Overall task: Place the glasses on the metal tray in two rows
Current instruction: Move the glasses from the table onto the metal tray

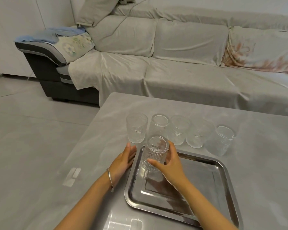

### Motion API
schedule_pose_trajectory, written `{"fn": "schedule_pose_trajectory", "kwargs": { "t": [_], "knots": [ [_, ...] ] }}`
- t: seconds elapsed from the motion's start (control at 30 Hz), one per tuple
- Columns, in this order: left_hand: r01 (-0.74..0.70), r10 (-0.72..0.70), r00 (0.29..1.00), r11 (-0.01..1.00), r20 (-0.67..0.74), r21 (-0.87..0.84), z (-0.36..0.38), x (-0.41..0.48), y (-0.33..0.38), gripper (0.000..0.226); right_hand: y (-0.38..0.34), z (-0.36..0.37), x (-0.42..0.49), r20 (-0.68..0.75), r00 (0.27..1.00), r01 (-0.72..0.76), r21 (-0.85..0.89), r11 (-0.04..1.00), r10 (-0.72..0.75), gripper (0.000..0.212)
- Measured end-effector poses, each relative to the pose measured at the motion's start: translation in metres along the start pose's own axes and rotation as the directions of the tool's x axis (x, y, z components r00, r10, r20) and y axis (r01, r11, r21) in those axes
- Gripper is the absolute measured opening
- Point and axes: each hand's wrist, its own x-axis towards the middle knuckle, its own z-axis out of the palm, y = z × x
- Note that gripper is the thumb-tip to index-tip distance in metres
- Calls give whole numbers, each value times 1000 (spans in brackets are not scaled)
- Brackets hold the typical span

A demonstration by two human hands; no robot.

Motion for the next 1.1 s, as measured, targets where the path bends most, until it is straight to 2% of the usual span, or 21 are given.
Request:
{"fn": "schedule_pose_trajectory", "kwargs": {
  "t": [0.1,0.33,0.63,0.77,0.83,0.9,0.97,1.1],
  "knots": [
    [11,-11,1000,1000,17,-10,1,0,0,83,-1,3,1,-2,1000,8,-7,1000,-8,74],
    [24,-24,1000,999,14,-21,2,-1,-2,79,0,5,-1,-2,1000,23,-52,998,-23,80],
    [61,-63,998,989,-9,-137,-3,-6,-3,90,-9,2,-10,63,997,47,-60,997,-43,84],
    [24,-42,994,985,-102,-168,-17,0,9,66,-26,-10,-5,60,995,79,-57,995,-75,79],
    [-26,7,987,993,-163,-112,-27,5,22,55,-42,-18,5,57,993,105,-44,994,-102,75],
    [-64,63,975,998,-212,2,-37,14,35,53,-56,-24,21,75,990,127,-64,990,-122,73],
    [-97,121,966,989,-229,111,-42,25,47,58,-68,-29,39,76,986,158,-140,977,-149,71],
    [-149,193,961,965,-199,218,-43,50,64,67,-77,-42,75,93,979,201,-341,918,-180,59]
  ]
}}
